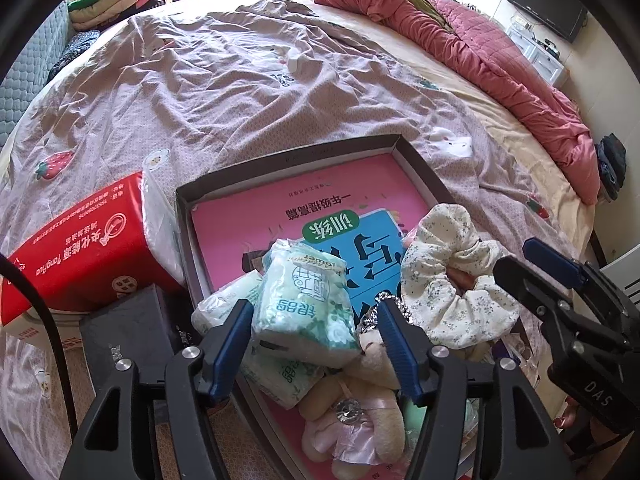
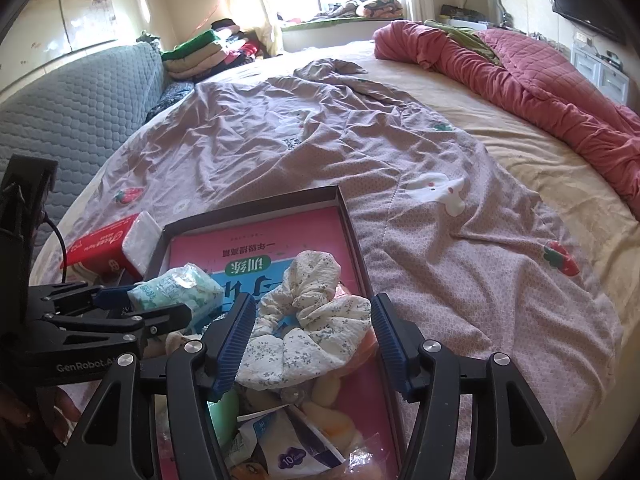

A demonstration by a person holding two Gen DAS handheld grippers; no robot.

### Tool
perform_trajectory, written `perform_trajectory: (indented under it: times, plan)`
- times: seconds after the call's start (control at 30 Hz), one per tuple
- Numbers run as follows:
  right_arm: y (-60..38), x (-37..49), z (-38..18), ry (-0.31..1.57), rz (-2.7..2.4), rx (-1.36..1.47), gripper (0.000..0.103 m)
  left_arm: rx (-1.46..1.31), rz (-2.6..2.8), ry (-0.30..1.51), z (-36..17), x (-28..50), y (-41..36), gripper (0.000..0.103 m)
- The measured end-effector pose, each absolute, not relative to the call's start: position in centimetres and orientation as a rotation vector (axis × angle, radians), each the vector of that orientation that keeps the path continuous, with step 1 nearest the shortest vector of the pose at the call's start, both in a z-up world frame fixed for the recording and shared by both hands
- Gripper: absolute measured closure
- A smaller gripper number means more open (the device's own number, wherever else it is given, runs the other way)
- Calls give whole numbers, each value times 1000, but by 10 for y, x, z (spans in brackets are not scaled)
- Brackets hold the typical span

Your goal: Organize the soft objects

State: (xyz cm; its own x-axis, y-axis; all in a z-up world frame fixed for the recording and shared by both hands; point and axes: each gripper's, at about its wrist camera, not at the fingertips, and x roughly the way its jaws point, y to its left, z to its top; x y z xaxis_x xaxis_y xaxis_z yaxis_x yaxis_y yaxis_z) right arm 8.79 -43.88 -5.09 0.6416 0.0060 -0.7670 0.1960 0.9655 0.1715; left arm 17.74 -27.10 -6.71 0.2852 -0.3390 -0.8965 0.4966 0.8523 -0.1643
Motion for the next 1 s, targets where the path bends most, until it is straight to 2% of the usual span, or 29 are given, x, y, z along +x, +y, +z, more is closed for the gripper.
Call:
perform_trajectory:
  times: [0.6,1.0]
  plan:
    - [-438,82,-41,862,-113,232,31,132,-512,1091,-40,165,-252,19]
    - [-423,65,-6,787,-85,205,25,142,-440,1028,-9,145,-222,18]
